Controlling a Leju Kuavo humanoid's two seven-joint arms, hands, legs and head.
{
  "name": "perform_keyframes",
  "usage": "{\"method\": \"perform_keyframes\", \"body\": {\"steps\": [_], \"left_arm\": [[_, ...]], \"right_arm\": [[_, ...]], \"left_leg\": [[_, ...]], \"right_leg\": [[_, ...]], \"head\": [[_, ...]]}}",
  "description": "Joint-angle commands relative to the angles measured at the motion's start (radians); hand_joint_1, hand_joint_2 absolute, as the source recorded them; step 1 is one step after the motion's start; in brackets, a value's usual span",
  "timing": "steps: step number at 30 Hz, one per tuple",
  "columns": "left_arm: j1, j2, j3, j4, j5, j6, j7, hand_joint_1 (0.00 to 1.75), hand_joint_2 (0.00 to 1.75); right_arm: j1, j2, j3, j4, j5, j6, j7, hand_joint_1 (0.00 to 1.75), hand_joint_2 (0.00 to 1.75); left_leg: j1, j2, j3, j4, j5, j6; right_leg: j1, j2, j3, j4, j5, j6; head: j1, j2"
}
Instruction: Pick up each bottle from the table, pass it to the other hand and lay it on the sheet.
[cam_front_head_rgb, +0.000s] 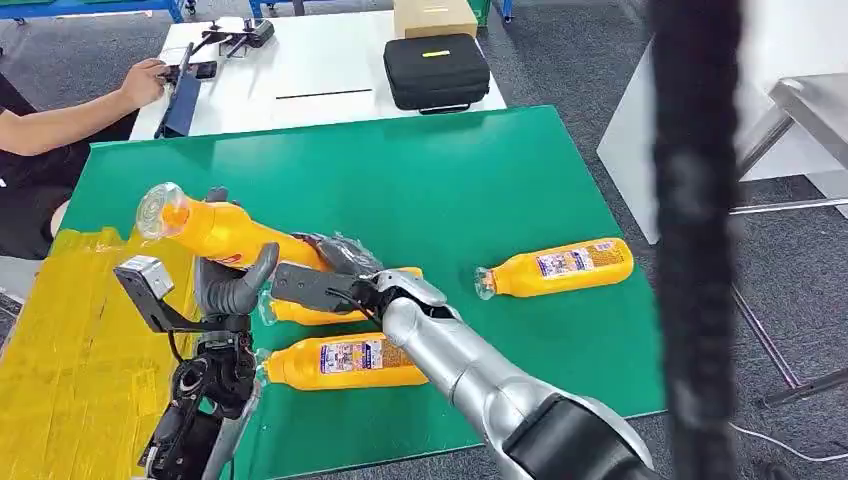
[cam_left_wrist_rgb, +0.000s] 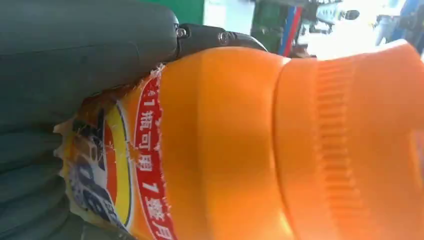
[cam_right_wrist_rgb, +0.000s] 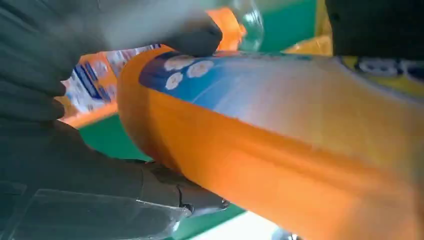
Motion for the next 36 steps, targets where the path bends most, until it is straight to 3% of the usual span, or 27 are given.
{"method": "perform_keyframes", "body": {"steps": [1, 8, 9, 10, 17, 26, 27, 28, 29, 30, 34, 36], "left_arm": [[-0.033, 0.019, 0.007, 0.050, -0.029, 0.044, 0.009, 0.00, 1.75], [-0.014, 0.031, 0.024, 0.043, -0.039, 0.089, 0.005, 0.00, 1.75], [-0.005, 0.033, 0.030, 0.035, -0.031, 0.082, 0.003, 0.35, 1.75], [0.002, 0.035, 0.031, 0.028, -0.024, 0.066, -0.005, 1.75, 1.75], [-0.006, 0.025, 0.033, 0.045, 0.020, 0.002, -0.007, 1.75, 1.75], [0.001, 0.026, 0.055, 0.043, 0.175, -0.213, 0.013, 1.75, 1.75], [0.004, 0.028, 0.061, 0.036, 0.182, -0.221, 0.012, 1.75, 1.75], [0.004, 0.034, 0.063, 0.029, 0.169, -0.215, 0.005, 1.75, 1.75], [0.002, 0.036, 0.067, 0.023, 0.144, -0.187, -0.010, 1.75, 1.75], [-0.002, 0.042, 0.070, 0.009, 0.033, -0.069, -0.042, 1.75, 1.75], [-0.003, 0.051, 0.079, -0.014, -0.052, 0.011, -0.052, 1.75, 1.75], [0.012, 0.066, 0.086, -0.045, -0.238, 0.212, -0.088, 1.75, 1.75]], "right_arm": [[0.050, -0.003, 0.223, -0.014, -0.017, 0.003, 0.014, 1.75, 1.75], [0.091, -0.006, 0.257, -0.022, 0.007, 0.007, 0.006, 1.75, 1.75], [0.107, -0.014, 0.265, -0.036, 0.018, -0.002, 0.007, 1.75, 1.75], [0.113, -0.018, 0.265, -0.041, 0.018, -0.001, 0.006, 1.75, 1.75], [0.093, -0.039, 0.227, -0.029, 0.013, -0.019, 0.015, 1.75, 1.75], [0.083, -0.052, 0.176, -0.019, 0.040, -0.079, 0.020, 1.75, 1.75], [0.085, -0.053, 0.145, -0.029, 0.019, -0.103, 0.011, 0.30, 1.75], [0.076, -0.061, 0.124, -0.028, 0.005, -0.098, 0.013, 0.00, 1.75], [0.071, -0.068, 0.105, -0.033, -0.007, -0.100, 0.018, 0.00, 0.00], [0.079, -0.086, 0.062, -0.066, -0.033, -0.115, 0.014, 0.00, 0.00], [0.101, -0.119, 0.028, -0.128, -0.036, -0.097, 0.018, 0.00, 0.00], [0.145, -0.155, -0.007, -0.216, -0.060, -0.106, 0.003, 0.00, 0.00]], "left_leg": [[0.002, 0.001, 0.004, 0.000, -0.001, -0.003], [0.002, 0.000, 0.003, -0.001, -0.001, -0.003], [0.002, 0.000, 0.004, 0.000, -0.002, -0.004], [0.003, 0.000, 0.006, 0.000, -0.003, -0.005], [0.003, -0.003, 0.003, 0.001, -0.001, -0.004], [0.002, -0.003, 0.004, 0.000, -0.001, -0.005], [0.002, -0.002, 0.003, 0.000, 0.000, -0.005], [0.003, -0.003, 0.004, 0.001, -0.001, -0.006], [0.002, -0.002, 0.003, 0.001, -0.001, -0.005], [0.002, -0.002, 0.001, 0.001, 0.000, -0.004], [0.001, -0.002, 0.000, 0.001, 0.001, -0.003], [0.001, -0.002, 0.001, 0.001, 0.000, -0.004]], "right_leg": [[0.002, -0.001, 0.004, -0.001, -0.001, -0.001], [0.002, -0.001, 0.004, -0.002, -0.001, -0.001], [0.002, -0.002, 0.005, -0.001, -0.002, -0.002], [0.003, -0.002, 0.007, -0.001, -0.003, -0.002], [0.002, -0.005, 0.005, -0.001, -0.002, -0.002], [0.002, -0.004, 0.004, -0.001, -0.001, -0.002], [0.002, -0.004, 0.003, -0.001, -0.001, -0.002], [0.003, -0.005, 0.005, -0.001, -0.002, -0.003], [0.002, -0.004, 0.004, -0.001, -0.002, -0.002], [0.002, -0.004, 0.002, -0.001, -0.001, -0.002], [0.001, -0.003, 0.000, -0.001, 0.000, -0.002], [0.001, -0.003, 0.001, 0.000, 0.000, -0.002]], "head": [[0.000, 0.000], [0.000, 0.000], [0.000, 0.000], [0.001, 0.000], [0.000, 0.000], [0.000, 0.000], [0.000, 0.000], [0.000, 0.000], [0.000, 0.000], [0.000, 0.000], [0.001, 0.000], [0.000, 0.000]]}}
